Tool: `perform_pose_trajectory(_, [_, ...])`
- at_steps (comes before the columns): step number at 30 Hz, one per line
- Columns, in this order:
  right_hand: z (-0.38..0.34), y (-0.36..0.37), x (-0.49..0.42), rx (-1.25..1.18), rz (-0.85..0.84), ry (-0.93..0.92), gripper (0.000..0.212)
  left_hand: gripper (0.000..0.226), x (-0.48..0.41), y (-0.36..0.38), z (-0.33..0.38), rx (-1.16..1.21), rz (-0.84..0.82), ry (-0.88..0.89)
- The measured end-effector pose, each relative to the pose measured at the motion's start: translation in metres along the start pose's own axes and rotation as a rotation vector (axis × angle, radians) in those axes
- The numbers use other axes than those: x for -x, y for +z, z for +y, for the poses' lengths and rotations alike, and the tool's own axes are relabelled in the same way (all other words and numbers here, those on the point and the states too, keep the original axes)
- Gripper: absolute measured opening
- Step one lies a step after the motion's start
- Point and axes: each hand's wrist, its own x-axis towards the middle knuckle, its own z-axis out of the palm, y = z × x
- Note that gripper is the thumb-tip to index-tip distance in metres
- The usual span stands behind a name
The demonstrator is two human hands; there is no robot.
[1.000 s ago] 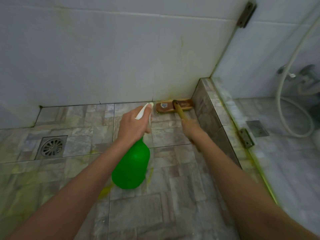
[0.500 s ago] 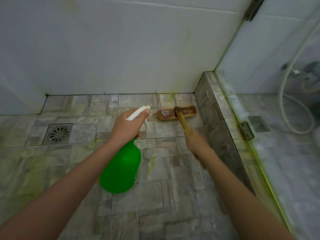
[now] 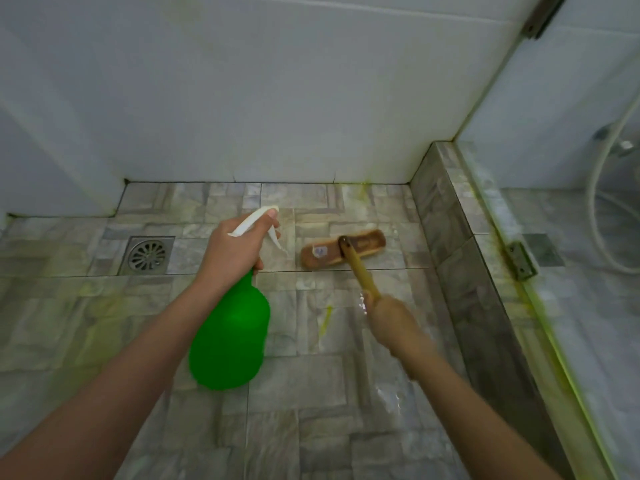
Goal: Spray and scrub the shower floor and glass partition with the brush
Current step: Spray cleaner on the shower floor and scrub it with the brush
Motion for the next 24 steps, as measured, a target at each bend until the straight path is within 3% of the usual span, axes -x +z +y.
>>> perform_pose_trajectory(8, [-0.129, -0.002, -0.067, 0.073, -0.096, -0.151, 0.051, 0.036, 0.011, -0.037, 0.0, -0.032, 0.091, 0.032])
perform_pose_trajectory(14, [-0.058, 0.038, 0.015, 0.144, -0.063, -0.1, 0.057, 0.034, 0.026, -0.069, -0.008, 0.039, 0.136, 0.0])
perform_pose_trajectory(17, [-0.098, 0.031, -0.002, 0.216, -0.087, -0.158, 0.049, 0.037, 0.034, -0.079, -0.014, -0.008, 0.135, 0.018])
perform_pose_trajectory(20, [-0.146, 0.018, -0.02, 0.112, -0.107, -0.15, 0.041, 0.035, 0.049, -0.093, -0.023, 0.003, 0.129, 0.049])
perform_pose_trajectory(24, [-0.113, 0.044, 0.019, 0.174, -0.099, -0.13, 0.052, 0.036, 0.07, -0.114, -0.032, -0.017, 0.1, 0.075])
